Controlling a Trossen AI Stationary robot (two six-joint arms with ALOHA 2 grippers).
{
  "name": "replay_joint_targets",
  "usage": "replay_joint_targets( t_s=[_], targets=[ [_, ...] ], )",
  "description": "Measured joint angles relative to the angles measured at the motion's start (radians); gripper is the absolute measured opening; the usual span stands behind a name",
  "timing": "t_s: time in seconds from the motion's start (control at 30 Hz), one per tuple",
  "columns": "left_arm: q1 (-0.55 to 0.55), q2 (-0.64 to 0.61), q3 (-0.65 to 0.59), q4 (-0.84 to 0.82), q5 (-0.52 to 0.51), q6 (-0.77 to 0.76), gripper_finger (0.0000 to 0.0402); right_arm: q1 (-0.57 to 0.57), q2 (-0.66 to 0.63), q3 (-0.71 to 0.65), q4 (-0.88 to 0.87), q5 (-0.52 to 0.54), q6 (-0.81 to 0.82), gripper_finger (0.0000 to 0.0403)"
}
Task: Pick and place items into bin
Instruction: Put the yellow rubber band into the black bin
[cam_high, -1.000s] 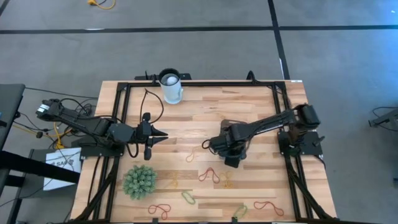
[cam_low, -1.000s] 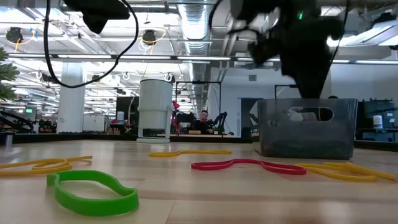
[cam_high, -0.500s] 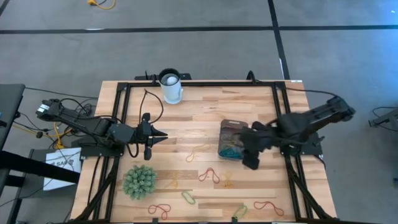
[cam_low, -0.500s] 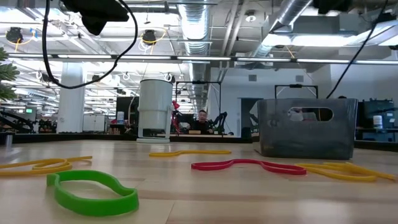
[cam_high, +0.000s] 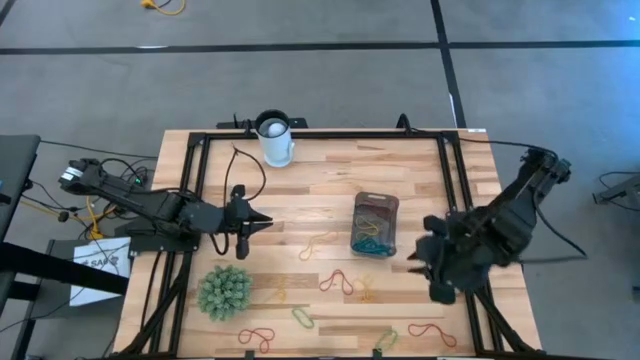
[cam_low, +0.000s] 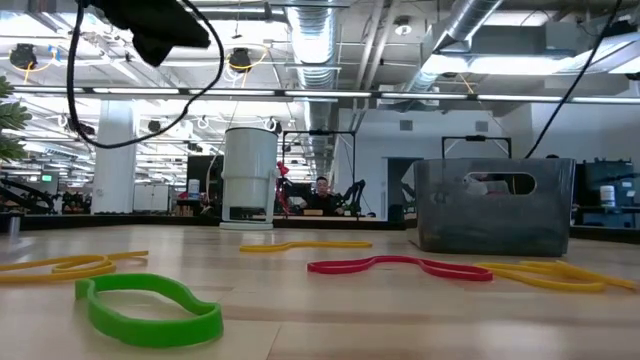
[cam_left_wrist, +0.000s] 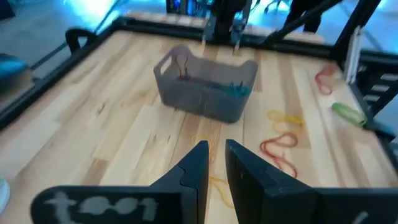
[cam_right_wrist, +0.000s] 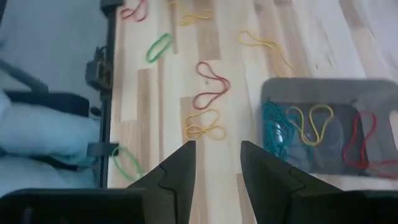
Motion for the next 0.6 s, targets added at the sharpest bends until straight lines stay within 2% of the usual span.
replay_joint_targets(
  t_s=[0.27, 0.43, 0.6],
  targets=[
    [0.0, 0.201, 0.0, 0.031, -0.007, -0.133, 0.0043, 0.172, 0.039, -0.003, 0.089, 0.15, -0.016, 0.012],
    [0.0, 0.373, 0.0, 0.178, 0.021, -0.201, 0.0043, 0.217, 0.04, -0.041, 0.132, 0.215, -0.017, 0.012],
    [0.0, 0.539, 0.0, 0.339, 0.027, -0.238, 0.0043, 0.216, 0.034, -0.105, 0.169, 0.215, -0.023, 0.012]
  ],
)
